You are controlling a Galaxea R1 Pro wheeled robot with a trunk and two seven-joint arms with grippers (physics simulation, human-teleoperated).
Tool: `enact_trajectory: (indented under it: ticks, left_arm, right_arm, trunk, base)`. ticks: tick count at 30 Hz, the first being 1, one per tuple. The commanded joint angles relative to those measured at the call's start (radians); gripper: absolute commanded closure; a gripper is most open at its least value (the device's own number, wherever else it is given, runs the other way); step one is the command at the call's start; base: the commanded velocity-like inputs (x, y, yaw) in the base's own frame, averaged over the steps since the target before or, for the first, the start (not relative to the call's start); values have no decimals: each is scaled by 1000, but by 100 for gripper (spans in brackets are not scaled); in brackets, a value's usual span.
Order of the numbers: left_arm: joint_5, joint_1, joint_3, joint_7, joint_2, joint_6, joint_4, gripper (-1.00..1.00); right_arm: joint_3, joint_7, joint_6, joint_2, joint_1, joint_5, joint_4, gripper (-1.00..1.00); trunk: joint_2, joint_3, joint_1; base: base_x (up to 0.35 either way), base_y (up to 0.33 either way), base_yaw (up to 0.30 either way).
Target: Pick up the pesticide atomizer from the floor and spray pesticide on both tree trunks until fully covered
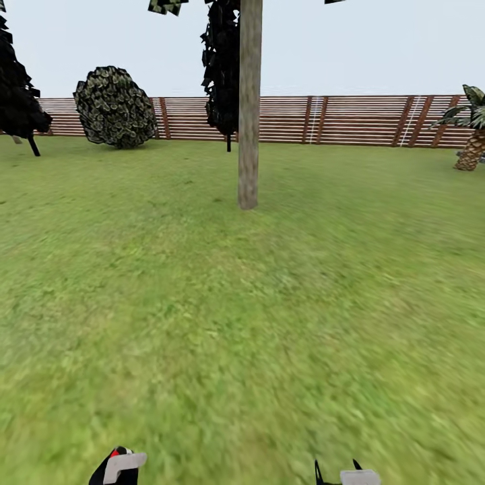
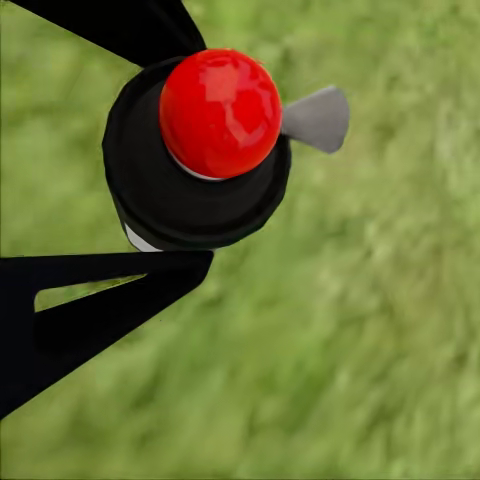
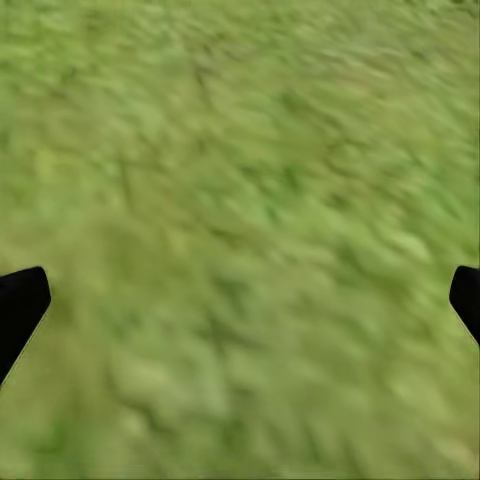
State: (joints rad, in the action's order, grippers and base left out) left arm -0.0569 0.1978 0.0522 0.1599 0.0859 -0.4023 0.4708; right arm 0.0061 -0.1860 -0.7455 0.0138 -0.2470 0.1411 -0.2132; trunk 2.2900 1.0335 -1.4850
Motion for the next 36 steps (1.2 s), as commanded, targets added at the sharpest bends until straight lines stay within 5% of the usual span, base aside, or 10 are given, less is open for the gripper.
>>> enact_trajectory:
  ticks: [1, 36]
  left_arm:
    - [0, 0, 0, 0, 0, 0, 0, 100]
    - [0, 0, 0, 0, 1, 0, 0, 100]
  right_arm:
    - [0, 0, 0, 0, 0, 0, 0, -100]
    - [0, -1, 0, 0, 0, 0, 0, -100]
  trunk:
    - [0, 0, 0]
    - [0, 0, 0]
  base:
    - [342, 0, 0]
    - [342, 0, 0]
